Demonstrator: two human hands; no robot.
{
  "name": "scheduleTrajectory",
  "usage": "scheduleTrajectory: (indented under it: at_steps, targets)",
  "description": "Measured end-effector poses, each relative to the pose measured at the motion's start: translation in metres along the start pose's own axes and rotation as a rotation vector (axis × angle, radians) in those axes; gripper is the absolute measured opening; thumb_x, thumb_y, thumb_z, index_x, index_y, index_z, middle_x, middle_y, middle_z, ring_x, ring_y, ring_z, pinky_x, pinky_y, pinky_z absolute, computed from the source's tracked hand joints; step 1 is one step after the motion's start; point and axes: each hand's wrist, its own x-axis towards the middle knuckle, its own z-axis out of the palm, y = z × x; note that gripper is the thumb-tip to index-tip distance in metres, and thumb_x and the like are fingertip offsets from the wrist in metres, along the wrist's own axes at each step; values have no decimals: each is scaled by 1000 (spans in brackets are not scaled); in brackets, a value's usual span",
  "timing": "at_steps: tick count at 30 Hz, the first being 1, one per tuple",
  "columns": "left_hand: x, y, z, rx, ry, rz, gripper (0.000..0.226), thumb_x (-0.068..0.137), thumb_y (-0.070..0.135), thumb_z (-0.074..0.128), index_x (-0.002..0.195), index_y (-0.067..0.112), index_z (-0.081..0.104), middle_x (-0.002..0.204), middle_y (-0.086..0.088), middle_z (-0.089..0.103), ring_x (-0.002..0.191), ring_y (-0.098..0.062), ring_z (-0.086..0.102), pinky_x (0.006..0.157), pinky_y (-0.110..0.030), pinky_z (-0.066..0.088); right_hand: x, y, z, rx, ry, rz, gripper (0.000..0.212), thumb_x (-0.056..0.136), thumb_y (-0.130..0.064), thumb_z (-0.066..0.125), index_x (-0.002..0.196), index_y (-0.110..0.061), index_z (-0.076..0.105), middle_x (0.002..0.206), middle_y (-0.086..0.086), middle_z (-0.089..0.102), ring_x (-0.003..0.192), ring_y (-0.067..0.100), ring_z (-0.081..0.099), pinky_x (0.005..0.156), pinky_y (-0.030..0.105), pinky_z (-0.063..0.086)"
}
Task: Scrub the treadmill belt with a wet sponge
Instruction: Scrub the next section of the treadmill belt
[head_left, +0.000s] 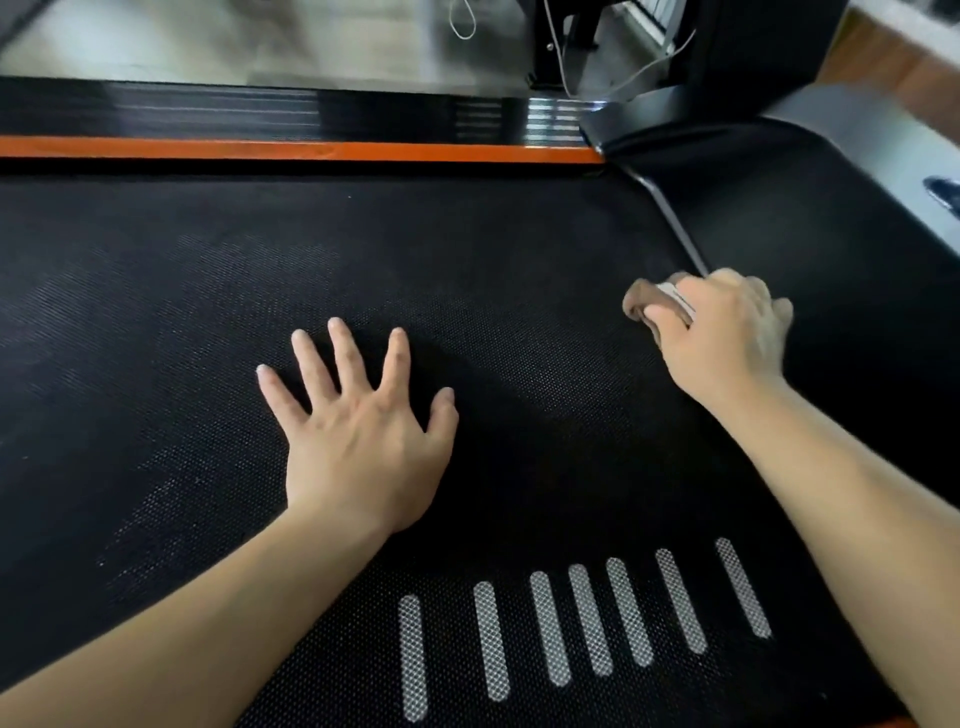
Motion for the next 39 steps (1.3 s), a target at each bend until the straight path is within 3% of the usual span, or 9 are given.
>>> scheduleTrajectory:
  at_steps: [5,12,19,22,25,28,31,36,39]
  targets:
    - [2,0,2,-2,-6,0,78,96,71,16,162,33,2,170,-17,-11,154,-41,-19,119,-66,-13,71,-22,18,129,-61,13,27,98,-42,53,108,-26,73,113,11,65,114,36,51,95,45,33]
    - [1,0,2,8,11,-4,78,96,71,16,163,32,6,170,-17,-8,155,-41,-17,120,-66,-12,87,-11,21,154,-8,12,29,97,-45,53,104,-23,71,105,10,66,109,34,56,93,45,35]
    - [2,-1,2,19,0,-11,78,96,71,16,162,32,7,170,-18,-7,155,-42,-15,120,-67,-11,12,9,-18,189,-242,-99,5,92,-40,67,92,-36,67,94,-6,61,102,26,57,89,40,29]
    - [2,-1,1,36,-6,-9,78,96,71,15,162,32,7,170,-18,-7,155,-42,-15,119,-67,-11,-42,17,-52,199,-363,-88,23,90,-36,71,73,-39,56,91,-11,59,96,19,54,93,42,34]
    - [1,-1,2,30,2,-1,78,96,70,16,162,31,8,170,-20,-6,154,-43,-15,119,-68,-11,-96,34,-80,214,-467,-75,27,85,-32,74,68,-43,56,87,-11,59,89,17,56,88,46,45]
    - [-1,-3,2,28,3,7,78,96,70,16,162,30,9,170,-21,-5,154,-44,-14,119,-69,-11,-123,49,-80,214,-409,-115,31,85,-22,71,74,-46,53,89,-12,59,93,20,56,87,43,41]
    - [0,-2,2,23,7,9,78,96,70,16,162,29,10,169,-22,-4,154,-45,-13,119,-69,-11,-102,45,-64,191,-283,-117,14,91,-24,66,85,-37,68,96,-12,59,100,22,51,88,35,26]
    - [-1,-5,-2,36,-42,42,80,95,72,19,163,31,9,169,-23,-6,154,-45,-15,118,-70,-11,-88,41,-61,169,-285,-42,21,92,-33,67,76,-39,55,91,-10,54,101,23,51,91,42,32]
    - [-3,-10,-5,39,-66,82,78,95,73,22,162,34,11,169,-22,-6,154,-44,-15,117,-71,-12,-123,50,-81,108,-366,-12,7,89,-37,70,90,-38,63,91,-9,55,97,22,55,92,43,40]
